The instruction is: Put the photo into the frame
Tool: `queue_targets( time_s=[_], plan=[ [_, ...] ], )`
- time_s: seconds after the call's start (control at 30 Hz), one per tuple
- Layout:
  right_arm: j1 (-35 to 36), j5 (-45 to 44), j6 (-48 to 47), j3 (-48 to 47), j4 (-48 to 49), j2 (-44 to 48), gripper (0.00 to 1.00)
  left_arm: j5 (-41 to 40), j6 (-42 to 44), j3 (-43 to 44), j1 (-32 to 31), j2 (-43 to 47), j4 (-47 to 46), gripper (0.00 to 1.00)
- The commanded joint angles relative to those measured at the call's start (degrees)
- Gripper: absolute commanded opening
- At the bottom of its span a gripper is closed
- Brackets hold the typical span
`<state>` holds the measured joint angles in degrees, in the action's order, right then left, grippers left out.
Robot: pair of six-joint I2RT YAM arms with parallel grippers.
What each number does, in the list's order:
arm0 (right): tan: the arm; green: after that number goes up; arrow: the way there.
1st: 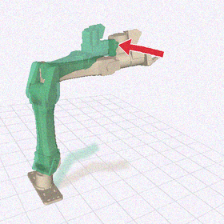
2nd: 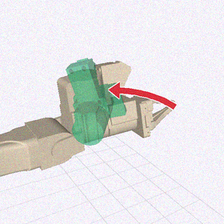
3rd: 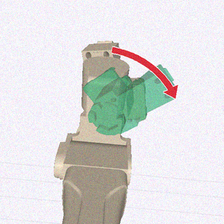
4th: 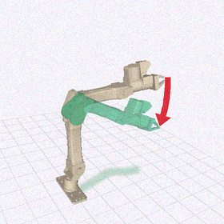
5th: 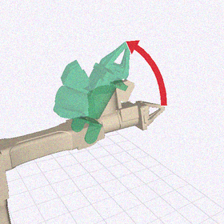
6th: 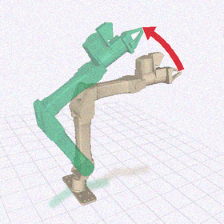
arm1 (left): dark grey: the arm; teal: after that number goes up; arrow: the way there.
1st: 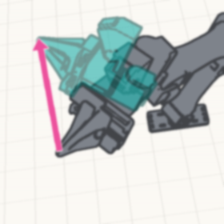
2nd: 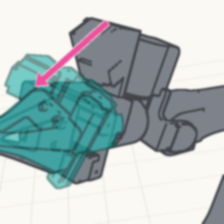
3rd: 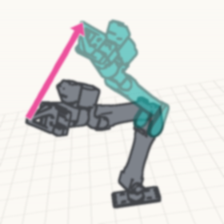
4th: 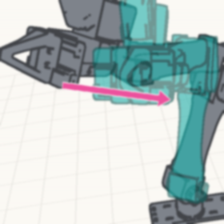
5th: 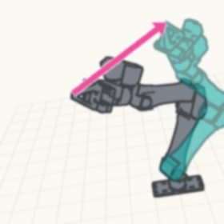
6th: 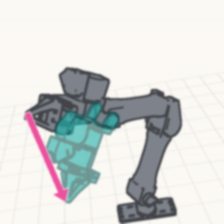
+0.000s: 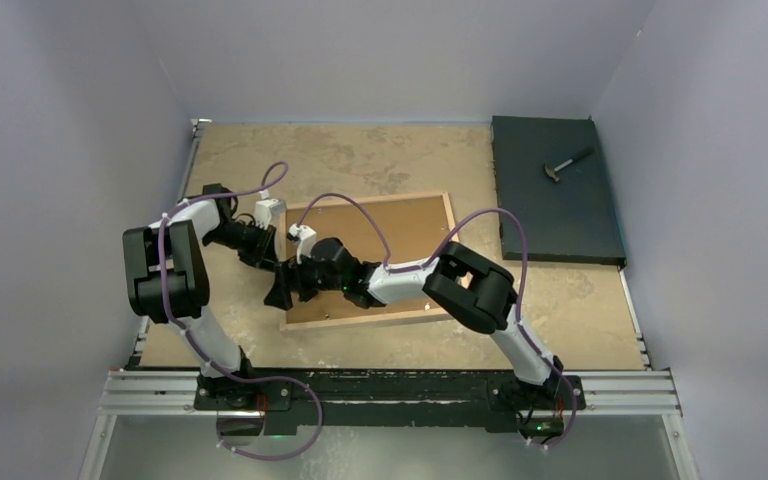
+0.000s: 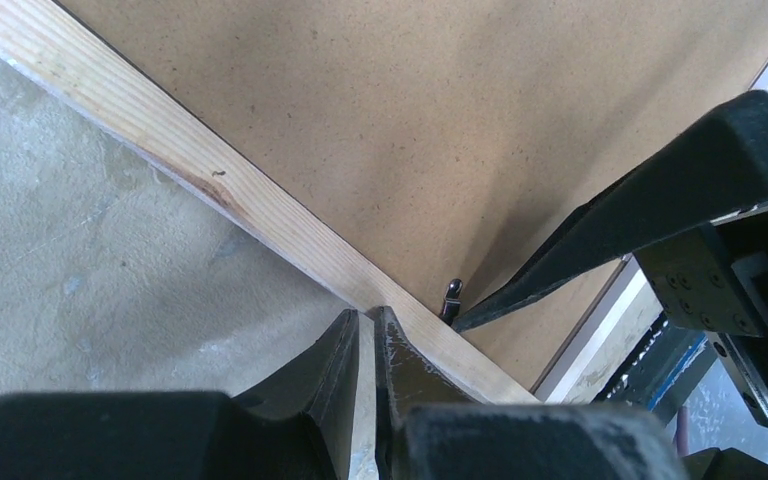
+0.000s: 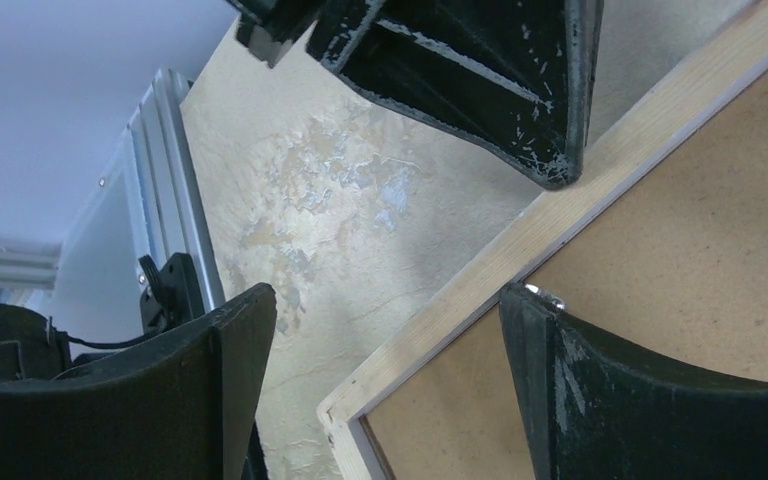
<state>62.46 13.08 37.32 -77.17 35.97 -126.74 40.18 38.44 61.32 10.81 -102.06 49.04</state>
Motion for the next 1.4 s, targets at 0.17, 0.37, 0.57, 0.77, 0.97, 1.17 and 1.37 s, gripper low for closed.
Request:
queue_targets(
  time_s=[0.17, 0.37, 0.57, 0.77, 0.97, 1.17, 1.37],
  plan=[
    [-3.9, 3.3, -16.0, 4.0, -5.9, 16.1, 0.90, -3.1, -2.5, 6.1, 0.0, 0.5, -0.5, 0.08],
    [-4.7, -0.2, -33.7, 15.1, -15.9, 26.9, 0.90, -3.6, -4.1, 7.7, -0.1, 1.1, -0.2, 0.09],
    [-4.5, -0.8, -38.0, 22.0, -19.9, 32.9, 0.88, -2.6, -4.7, 6.5, -0.1, 1.3, -0.4, 0.11],
    [-2.5, -1.6, -36.1, 24.6, -18.8, 34.7, 0.87, -2.3, -3.8, 4.1, -0.1, 3.1, 1.1, 0.11],
    [0.5, -4.0, -50.6, 28.1, -23.1, 38.1, 0.85, -1.3, -2.1, 5.4, -0.1, 4.9, 4.6, 0.19],
    [0.9, -5.9, -57.2, 26.0, -27.7, 36.3, 0.79, -0.9, -1.4, 7.1, 0.0, 6.9, 7.1, 0.46],
    [1.2, -6.2, -59.1, 26.2, -28.9, 33.4, 0.73, 2.1, 1.6, 9.9, 0.5, 10.3, 12.3, 0.50]
  ],
)
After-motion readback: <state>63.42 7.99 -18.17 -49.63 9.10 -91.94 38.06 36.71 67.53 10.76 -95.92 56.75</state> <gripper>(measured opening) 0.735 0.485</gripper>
